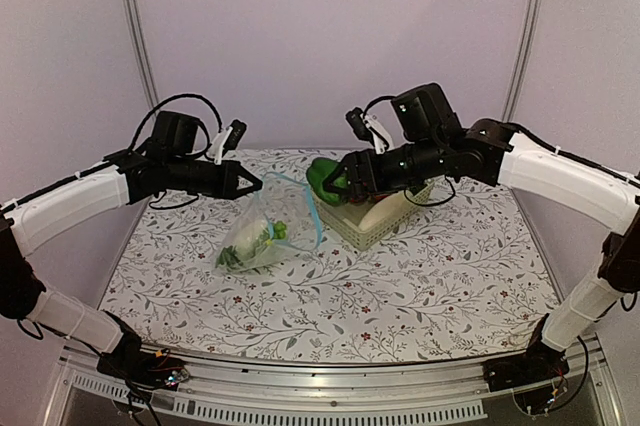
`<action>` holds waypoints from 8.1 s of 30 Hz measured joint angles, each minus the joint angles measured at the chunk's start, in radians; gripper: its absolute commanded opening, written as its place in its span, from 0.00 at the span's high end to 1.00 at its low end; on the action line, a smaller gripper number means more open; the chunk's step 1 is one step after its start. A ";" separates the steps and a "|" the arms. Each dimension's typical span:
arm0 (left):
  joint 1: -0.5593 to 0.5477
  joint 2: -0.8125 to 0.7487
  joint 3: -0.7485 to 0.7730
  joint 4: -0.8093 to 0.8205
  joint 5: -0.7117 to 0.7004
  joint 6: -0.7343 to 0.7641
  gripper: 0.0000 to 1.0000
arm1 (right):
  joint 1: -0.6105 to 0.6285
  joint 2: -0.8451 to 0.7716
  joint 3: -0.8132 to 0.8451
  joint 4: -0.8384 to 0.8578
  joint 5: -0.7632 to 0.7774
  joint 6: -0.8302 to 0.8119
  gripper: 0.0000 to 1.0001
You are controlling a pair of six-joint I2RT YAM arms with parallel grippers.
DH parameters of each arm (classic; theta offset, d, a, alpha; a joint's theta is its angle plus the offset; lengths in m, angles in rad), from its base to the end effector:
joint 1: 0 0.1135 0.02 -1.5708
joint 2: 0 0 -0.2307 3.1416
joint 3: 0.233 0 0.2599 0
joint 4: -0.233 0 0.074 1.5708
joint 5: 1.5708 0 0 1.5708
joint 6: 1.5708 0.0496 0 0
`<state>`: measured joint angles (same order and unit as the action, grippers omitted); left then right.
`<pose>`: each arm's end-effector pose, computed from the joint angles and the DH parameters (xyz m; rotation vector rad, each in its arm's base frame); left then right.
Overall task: Place the food in the zip-top bag and seal the zipper
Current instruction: Pick up the fake vegetable from the bin, then place the fake vegetable in the zipper food storage bag, then pick up the fake vegetable from the bin, then place the fake vegetable in the zipper food storage bag.
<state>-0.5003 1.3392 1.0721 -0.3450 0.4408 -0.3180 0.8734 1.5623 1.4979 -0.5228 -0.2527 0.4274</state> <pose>0.2742 -0.1740 0.2609 0.4675 2.2250 -0.9312 0.2319 0.2961 0.3202 -0.6655 2.2227 0.9849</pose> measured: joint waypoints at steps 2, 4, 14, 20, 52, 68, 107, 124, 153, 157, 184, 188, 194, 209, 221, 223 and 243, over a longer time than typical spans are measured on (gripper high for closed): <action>-0.002 0.000 0.000 0.003 0.000 0.000 1.00 | 0.011 0.019 0.003 0.000 -0.018 0.000 0.32; -0.003 0.000 0.000 0.004 0.000 0.000 1.00 | 0.020 0.041 0.005 -0.001 -0.030 0.000 0.32; -0.013 0.003 0.000 0.010 0.008 0.000 1.00 | 0.072 0.190 0.084 -0.002 -0.063 0.007 0.32; -0.019 0.003 0.000 0.011 0.019 0.000 1.00 | 0.084 0.256 0.121 -0.001 -0.059 0.036 0.33; -0.048 0.032 0.000 0.015 0.041 0.000 1.00 | 0.135 0.508 0.230 0.106 0.202 0.134 0.25; -0.049 0.032 0.000 0.015 0.040 0.000 1.00 | 0.135 0.534 0.230 0.150 0.216 0.144 0.03; -0.038 0.035 0.000 0.017 -0.040 -0.013 1.00 | -0.027 0.143 0.040 -0.169 0.556 0.105 0.08; -0.038 0.013 0.000 0.009 -0.054 -0.012 1.00 | -0.137 0.442 0.199 -0.198 0.547 0.192 0.13; -0.038 0.013 0.000 0.008 -0.054 -0.012 1.00 | -0.234 0.556 0.192 -0.225 0.519 0.226 0.12; -0.038 0.013 0.000 0.008 -0.055 -0.012 1.00 | -0.270 0.555 0.150 -0.247 0.524 0.224 0.12; -0.038 0.013 0.000 0.008 -0.057 -0.012 1.00 | -0.304 0.517 0.084 -0.254 0.524 0.158 0.42; -0.038 0.013 0.000 0.009 -0.057 -0.012 1.00 | -0.304 0.437 0.032 -0.235 0.508 0.128 0.43; -0.038 0.013 0.000 0.010 -0.056 -0.012 1.00 | -0.304 0.262 -0.042 -0.180 0.481 0.079 0.43; -0.038 0.002 -0.008 0.011 -0.036 -0.012 1.00 | -0.303 0.084 -0.211 -0.032 0.405 -0.077 0.40; -0.038 0.002 -0.008 0.011 -0.031 -0.011 1.00 | -0.304 0.312 -0.127 -0.065 0.500 -0.098 0.33; -0.038 0.002 -0.008 0.011 -0.030 -0.011 1.00 | -0.305 0.322 -0.127 -0.070 0.509 -0.094 0.27; -0.038 0.002 -0.008 0.011 -0.026 -0.012 1.00 | -0.291 0.156 -0.116 -0.151 0.414 -0.061 0.13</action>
<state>-0.5385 1.3411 1.0637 -0.3336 0.4152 -0.3298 0.5819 1.7180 1.3823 -0.6739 0.1608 0.3664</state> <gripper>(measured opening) 0.004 0.893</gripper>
